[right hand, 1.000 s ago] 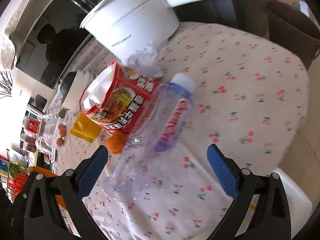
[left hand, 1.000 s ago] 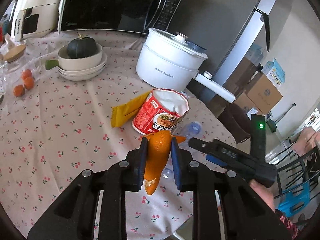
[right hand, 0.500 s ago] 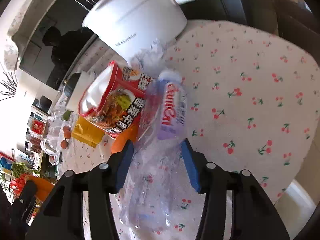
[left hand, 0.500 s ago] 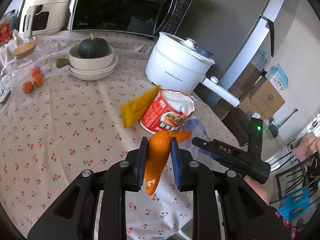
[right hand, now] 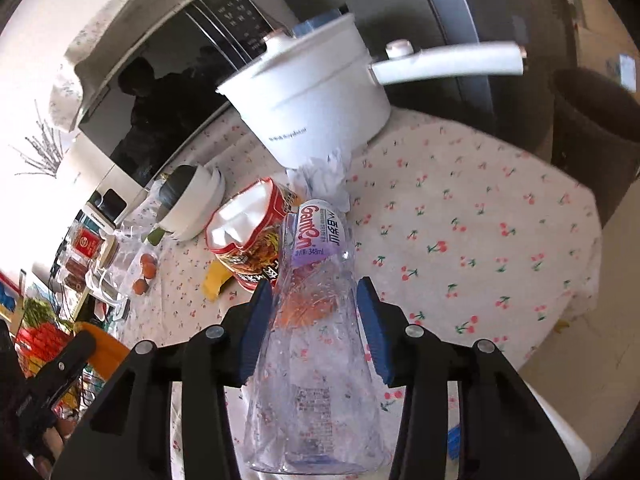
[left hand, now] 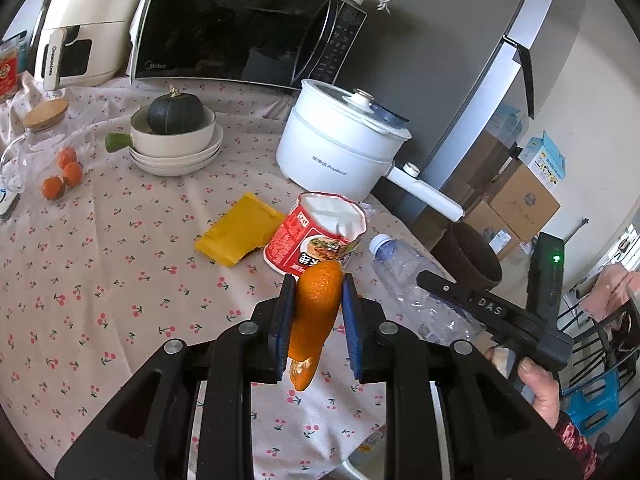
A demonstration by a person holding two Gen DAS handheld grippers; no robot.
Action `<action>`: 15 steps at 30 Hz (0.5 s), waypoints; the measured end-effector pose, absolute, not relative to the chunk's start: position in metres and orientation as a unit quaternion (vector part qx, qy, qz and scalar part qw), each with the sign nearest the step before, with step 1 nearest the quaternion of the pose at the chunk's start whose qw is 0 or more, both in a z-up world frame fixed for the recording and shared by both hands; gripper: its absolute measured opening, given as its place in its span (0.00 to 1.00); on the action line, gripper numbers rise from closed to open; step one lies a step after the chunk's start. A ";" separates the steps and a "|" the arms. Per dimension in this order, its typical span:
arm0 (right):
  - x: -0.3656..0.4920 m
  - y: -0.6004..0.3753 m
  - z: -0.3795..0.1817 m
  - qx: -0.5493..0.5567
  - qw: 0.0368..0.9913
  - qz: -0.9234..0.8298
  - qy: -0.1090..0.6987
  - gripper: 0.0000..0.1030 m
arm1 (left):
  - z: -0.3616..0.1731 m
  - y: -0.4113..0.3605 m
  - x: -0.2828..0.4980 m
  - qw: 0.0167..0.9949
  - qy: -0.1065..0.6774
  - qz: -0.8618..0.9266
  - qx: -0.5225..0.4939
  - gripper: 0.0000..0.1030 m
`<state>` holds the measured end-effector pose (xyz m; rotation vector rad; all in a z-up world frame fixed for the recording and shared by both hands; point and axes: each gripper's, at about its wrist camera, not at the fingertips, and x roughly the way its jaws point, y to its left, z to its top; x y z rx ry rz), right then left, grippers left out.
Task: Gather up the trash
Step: 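Grasp the clear water bottle with the right gripper while the left carries the peel toward the bin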
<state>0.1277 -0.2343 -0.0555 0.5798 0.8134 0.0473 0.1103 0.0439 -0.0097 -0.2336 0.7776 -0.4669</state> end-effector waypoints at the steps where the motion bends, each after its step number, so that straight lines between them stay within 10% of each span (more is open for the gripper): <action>1: 0.124 -0.235 -0.051 0.272 0.881 0.022 0.386 0.43 | -0.008 0.043 0.109 0.892 0.373 -0.228 -0.114 0.21; 15: 0.041 -0.244 -0.008 0.135 0.927 0.001 0.349 0.43 | 0.006 0.018 0.076 0.886 0.357 -0.278 -0.097 0.21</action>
